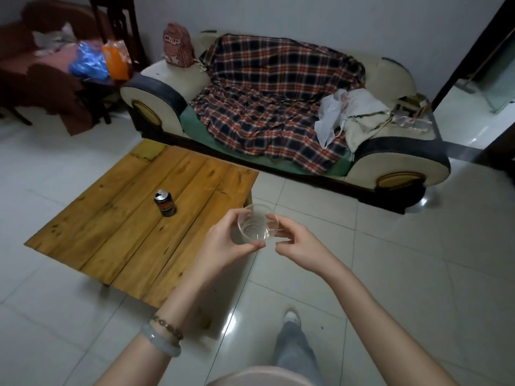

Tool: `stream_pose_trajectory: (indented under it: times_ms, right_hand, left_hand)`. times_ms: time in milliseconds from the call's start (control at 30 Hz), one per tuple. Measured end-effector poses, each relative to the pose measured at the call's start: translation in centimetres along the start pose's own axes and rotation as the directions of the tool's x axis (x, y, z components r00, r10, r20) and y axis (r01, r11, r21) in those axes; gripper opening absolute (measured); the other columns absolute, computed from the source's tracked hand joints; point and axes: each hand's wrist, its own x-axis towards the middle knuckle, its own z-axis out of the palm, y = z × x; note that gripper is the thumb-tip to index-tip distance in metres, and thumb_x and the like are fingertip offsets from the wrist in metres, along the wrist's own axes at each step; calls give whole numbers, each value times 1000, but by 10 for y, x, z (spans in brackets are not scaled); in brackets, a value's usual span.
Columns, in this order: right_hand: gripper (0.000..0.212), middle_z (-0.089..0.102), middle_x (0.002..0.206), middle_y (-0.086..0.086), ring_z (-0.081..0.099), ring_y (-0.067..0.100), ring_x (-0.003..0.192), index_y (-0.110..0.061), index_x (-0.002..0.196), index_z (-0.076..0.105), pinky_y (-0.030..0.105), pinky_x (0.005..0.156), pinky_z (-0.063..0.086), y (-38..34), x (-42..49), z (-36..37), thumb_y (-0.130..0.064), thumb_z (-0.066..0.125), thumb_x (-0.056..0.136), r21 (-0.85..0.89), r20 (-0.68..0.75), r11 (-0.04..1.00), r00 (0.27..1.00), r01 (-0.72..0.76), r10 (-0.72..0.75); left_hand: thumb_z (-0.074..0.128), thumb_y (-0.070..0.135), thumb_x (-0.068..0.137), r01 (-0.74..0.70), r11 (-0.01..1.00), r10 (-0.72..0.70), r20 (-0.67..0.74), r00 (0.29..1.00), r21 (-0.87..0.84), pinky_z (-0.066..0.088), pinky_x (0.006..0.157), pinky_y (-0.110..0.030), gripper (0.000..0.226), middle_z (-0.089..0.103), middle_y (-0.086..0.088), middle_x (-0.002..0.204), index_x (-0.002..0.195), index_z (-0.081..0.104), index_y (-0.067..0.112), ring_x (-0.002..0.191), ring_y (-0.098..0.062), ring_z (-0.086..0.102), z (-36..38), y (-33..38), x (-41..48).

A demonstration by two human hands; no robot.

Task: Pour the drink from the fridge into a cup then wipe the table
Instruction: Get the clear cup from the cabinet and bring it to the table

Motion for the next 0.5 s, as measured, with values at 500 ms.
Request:
stream_pose_trajectory:
  times_ms: [500]
  right_hand:
    - [61, 58, 121, -5, 55, 4, 112, -21, 134, 46, 18, 87, 50, 0, 228, -114, 8, 54, 80, -148, 429, 983, 902, 112, -38]
  left_hand:
    - [84, 36, 64, 203, 978, -207, -340, 917, -47, 43, 83, -10, 60, 59, 22, 111, 115, 53, 28, 103, 7, 54, 26, -11, 178]
